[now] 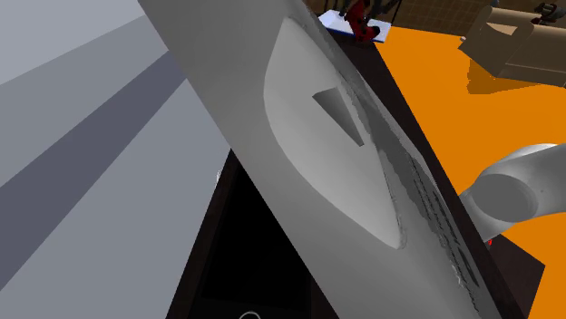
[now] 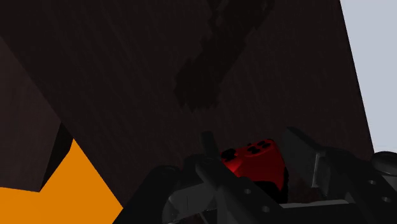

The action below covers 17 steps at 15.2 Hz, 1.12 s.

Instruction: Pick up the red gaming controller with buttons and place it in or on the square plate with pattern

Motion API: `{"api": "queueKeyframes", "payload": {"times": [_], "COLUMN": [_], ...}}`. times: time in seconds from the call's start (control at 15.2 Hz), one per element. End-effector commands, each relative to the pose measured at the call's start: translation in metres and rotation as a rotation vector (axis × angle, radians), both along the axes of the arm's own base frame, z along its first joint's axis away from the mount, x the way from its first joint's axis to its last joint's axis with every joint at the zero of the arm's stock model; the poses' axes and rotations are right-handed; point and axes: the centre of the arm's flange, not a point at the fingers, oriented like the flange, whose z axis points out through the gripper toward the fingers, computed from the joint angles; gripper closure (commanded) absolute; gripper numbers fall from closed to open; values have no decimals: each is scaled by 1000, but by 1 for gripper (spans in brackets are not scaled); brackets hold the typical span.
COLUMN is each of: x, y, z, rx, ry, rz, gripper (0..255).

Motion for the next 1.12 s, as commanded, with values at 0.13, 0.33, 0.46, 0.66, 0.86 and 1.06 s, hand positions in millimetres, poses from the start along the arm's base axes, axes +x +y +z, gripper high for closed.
{"api": "queueKeyframes", "payload": {"times": [0.13,0.33,0.46,0.66,0.86,1.06], "x": [0,17,34,59,85,110], "y": [1,-19,-40,-70,-100,-131], "z": [22,23,23,24,25,26], "rx": [0,0,0,0,0,0], "ry": [0,0,0,0,0,0], "rz": [0,0,0,0,0,0], "gripper": [255,255,255,255,255,255]}}
